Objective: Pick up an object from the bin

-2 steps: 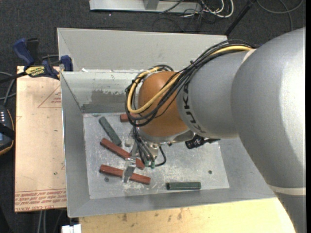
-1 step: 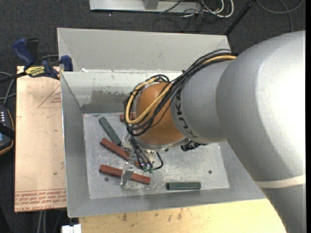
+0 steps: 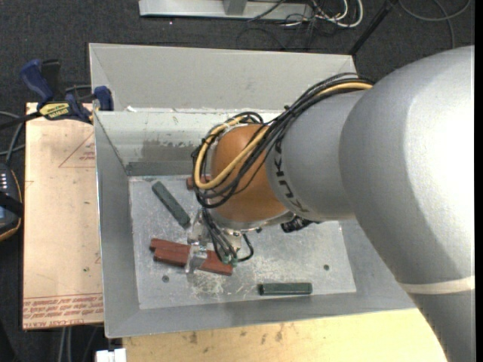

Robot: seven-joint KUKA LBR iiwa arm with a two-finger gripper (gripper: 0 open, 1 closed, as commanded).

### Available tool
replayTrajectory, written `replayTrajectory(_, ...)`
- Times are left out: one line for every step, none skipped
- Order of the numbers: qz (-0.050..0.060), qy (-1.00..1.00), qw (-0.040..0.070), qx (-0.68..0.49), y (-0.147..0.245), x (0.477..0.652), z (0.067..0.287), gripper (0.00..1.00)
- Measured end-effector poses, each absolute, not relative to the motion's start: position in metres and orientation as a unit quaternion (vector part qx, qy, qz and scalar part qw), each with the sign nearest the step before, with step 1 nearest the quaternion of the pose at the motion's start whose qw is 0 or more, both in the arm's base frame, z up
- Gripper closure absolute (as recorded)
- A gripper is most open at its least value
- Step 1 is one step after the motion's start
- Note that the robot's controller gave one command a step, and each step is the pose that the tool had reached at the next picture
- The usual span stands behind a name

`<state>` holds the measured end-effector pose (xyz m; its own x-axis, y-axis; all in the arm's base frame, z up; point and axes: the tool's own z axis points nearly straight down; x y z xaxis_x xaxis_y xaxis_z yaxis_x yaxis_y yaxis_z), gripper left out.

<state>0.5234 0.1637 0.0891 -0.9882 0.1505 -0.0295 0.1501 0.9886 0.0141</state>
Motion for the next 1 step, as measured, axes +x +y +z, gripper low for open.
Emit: replayTrajectory(0.006, 0.997, 0.015, 0.075, 0.1637, 0.5234, 0.0891, 1.00)
